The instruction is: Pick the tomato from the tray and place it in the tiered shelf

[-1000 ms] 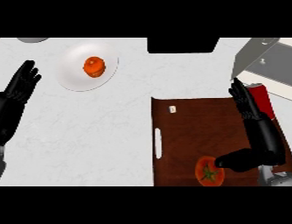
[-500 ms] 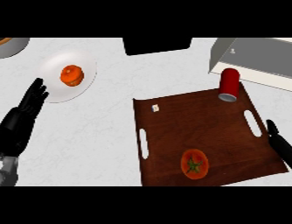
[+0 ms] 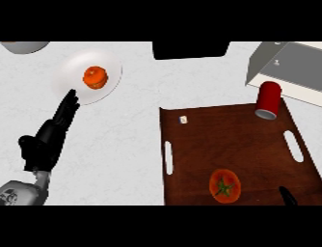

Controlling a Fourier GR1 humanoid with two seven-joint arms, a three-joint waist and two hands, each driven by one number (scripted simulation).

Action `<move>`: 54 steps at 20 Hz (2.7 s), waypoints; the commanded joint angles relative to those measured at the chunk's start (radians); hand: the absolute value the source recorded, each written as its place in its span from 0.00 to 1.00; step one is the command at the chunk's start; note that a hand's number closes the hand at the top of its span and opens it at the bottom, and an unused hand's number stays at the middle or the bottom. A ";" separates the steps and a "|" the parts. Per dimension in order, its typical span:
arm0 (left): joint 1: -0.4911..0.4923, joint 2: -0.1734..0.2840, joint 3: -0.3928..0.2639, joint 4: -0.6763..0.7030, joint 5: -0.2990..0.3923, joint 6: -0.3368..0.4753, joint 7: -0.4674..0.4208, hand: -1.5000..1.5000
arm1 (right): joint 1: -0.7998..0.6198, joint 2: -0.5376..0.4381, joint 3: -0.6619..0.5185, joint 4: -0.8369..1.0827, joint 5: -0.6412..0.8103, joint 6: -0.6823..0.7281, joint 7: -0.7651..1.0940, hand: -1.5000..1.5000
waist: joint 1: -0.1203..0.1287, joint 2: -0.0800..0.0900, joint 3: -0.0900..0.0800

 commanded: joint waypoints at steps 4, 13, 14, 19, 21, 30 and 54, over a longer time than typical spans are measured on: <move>-0.032 -0.053 -0.037 0.027 -0.028 -0.016 -0.018 0.50 | 0.335 0.009 0.246 -0.131 0.290 -0.085 0.065 0.00 | 0.056 0.012 -0.004; -0.058 -0.083 -0.057 0.041 -0.079 0.017 -0.004 0.50 | 0.701 -0.005 0.410 -0.262 0.710 -0.062 0.343 0.00 | 0.078 0.027 -0.007; -0.083 -0.069 -0.048 0.023 -0.067 -0.004 0.011 0.50 | 0.724 -0.004 0.420 -0.269 0.767 -0.040 0.370 0.00 | 0.089 0.033 -0.008; -0.103 -0.063 -0.027 0.047 -0.067 -0.008 0.007 0.50 | 0.882 0.020 0.450 -0.301 0.997 -0.028 0.512 0.00 | 0.091 0.043 -0.008; -0.064 -0.085 -0.052 0.055 -0.085 0.000 -0.040 0.50 | 0.947 0.020 0.481 -0.357 1.076 -0.007 0.580 0.00 | 0.095 0.043 -0.009; -0.086 -0.067 -0.026 0.061 -0.066 -0.042 -0.016 0.50 | 0.986 0.021 0.761 -0.416 1.450 -0.027 0.817 0.00 | 0.088 0.034 -0.006; -0.098 -0.113 -0.007 0.045 -0.090 -0.036 0.035 0.50 | 0.356 0.017 0.962 -0.283 1.988 0.354 1.677 0.00 | 0.084 0.019 -0.002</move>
